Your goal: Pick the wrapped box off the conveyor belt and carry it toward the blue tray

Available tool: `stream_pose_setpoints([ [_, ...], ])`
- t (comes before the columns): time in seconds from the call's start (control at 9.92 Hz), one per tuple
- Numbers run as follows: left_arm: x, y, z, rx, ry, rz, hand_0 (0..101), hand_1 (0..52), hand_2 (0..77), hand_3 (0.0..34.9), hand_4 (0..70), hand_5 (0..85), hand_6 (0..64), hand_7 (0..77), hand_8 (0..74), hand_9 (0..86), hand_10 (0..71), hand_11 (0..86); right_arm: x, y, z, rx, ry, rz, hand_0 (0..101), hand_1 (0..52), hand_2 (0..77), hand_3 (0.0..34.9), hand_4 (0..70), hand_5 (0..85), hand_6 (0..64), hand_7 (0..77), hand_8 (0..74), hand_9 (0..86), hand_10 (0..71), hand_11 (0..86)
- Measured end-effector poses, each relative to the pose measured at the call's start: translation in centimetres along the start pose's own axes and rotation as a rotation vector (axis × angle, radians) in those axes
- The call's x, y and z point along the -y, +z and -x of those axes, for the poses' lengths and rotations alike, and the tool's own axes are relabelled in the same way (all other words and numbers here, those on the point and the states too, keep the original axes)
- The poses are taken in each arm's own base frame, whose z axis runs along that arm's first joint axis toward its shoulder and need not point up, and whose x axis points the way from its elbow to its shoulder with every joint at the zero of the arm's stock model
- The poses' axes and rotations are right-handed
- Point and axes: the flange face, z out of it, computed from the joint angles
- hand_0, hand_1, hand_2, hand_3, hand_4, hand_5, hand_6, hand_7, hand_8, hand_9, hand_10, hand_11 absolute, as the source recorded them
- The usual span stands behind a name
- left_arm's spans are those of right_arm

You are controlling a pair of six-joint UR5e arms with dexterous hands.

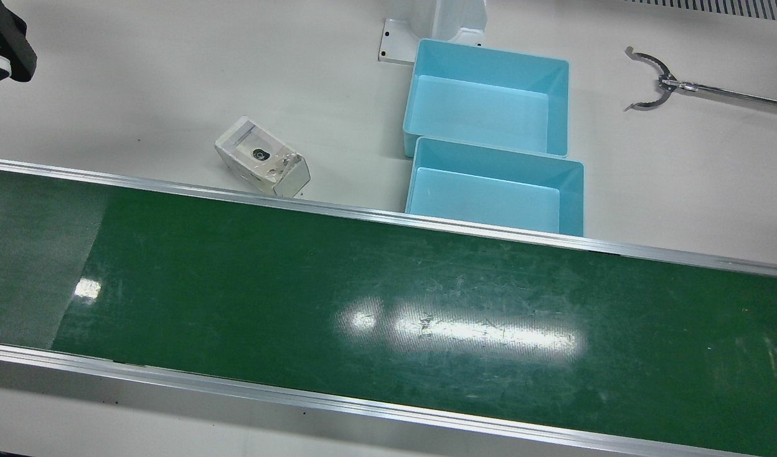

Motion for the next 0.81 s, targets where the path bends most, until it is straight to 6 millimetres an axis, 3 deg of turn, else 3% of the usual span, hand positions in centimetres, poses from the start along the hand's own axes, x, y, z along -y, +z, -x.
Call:
stream_pose_setpoints([
  [0.81, 0.0, 0.0, 0.0, 0.0, 0.0, 0.0, 0, 0.0, 1.1, 0.0, 0.0, 0.5, 0.0, 0.5, 0.5, 0.0, 0.0, 0.0, -0.97, 0.43, 0.12, 0.011, 0.009, 0.015, 37, 6.5, 10.9, 30.1, 14.2, 10.4, 0.0, 14.7, 0.0, 1.6, 3.3, 4.4],
])
